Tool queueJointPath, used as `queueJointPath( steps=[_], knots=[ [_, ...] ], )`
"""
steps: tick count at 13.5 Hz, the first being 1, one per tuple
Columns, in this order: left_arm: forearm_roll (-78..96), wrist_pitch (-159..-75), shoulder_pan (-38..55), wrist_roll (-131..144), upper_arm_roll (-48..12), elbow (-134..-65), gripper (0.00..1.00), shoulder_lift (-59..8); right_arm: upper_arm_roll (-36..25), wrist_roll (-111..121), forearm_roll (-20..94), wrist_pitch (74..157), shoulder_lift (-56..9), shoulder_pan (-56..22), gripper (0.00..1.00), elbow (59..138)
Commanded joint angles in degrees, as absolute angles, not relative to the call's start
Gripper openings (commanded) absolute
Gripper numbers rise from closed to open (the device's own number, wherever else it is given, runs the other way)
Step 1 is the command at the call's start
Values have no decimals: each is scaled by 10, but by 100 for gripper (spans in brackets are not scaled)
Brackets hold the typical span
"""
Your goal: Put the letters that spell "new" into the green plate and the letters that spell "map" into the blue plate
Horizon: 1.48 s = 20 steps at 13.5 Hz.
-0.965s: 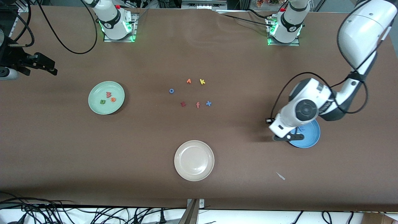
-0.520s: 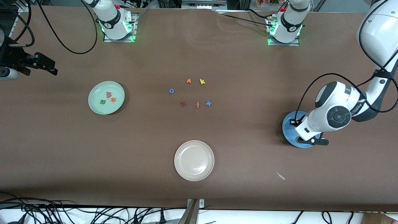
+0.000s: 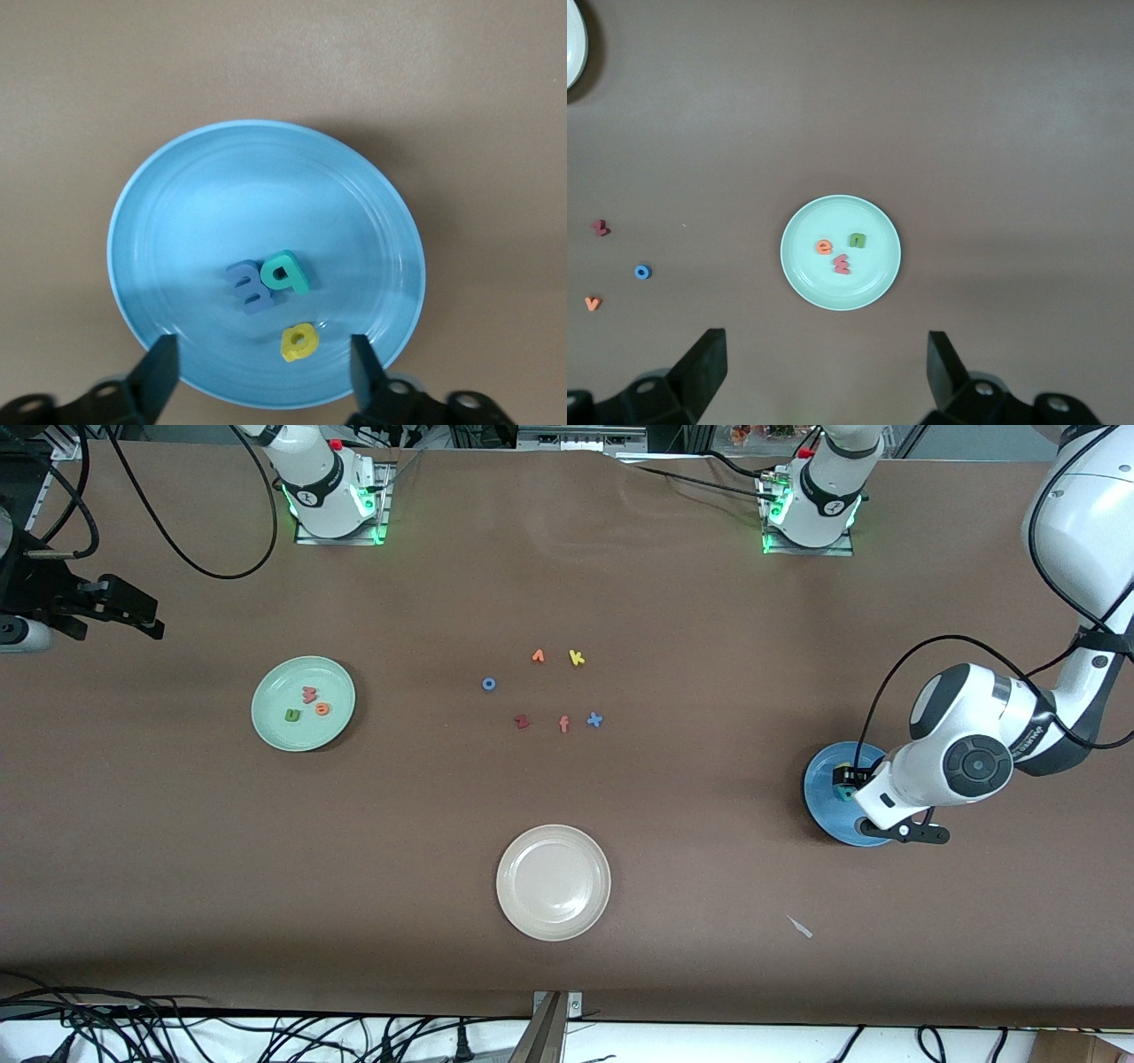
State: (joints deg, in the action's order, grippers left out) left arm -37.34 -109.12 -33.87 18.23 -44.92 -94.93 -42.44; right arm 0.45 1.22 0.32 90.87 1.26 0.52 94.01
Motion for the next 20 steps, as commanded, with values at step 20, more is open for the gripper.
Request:
queueJointPath(
  steps=[20],
  knots=[
    [-8,-925,-106,49,-94,-935,100,-57,7,17,11,896,10,11,100,927]
  ],
)
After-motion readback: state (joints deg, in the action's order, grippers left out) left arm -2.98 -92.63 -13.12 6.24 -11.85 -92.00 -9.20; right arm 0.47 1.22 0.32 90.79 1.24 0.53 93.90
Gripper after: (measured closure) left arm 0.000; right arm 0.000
